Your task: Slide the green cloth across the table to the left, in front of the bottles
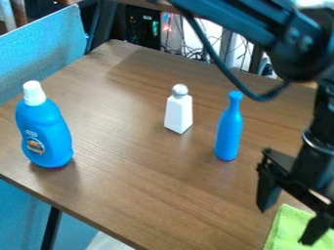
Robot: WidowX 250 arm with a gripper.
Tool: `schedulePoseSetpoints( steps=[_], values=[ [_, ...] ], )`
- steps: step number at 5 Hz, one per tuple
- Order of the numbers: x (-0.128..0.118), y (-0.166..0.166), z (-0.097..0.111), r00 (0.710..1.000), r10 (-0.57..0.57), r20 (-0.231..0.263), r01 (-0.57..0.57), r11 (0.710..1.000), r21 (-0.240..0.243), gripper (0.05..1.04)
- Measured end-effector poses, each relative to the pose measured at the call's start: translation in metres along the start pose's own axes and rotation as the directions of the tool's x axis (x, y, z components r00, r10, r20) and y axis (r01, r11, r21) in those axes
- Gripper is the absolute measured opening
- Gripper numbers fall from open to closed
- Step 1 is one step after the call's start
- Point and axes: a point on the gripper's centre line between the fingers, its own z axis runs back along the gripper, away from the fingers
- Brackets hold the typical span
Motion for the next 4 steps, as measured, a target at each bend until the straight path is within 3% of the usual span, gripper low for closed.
schedulePoseSetpoints(
  steps=[1, 3, 4],
  values=[
    [0.014, -0.022, -0.024, 0.999, -0.021, -0.047, 0.021, 1.000, -0.007, 1.001],
    [0.014, -0.023, -0.038, 0.995, 0.055, -0.082, -0.052, 0.998, 0.029, 1.001],
    [-0.021, 0.002, -0.041, 0.978, 0.123, -0.168, -0.107, 0.989, 0.103, 1.001]
  ],
)
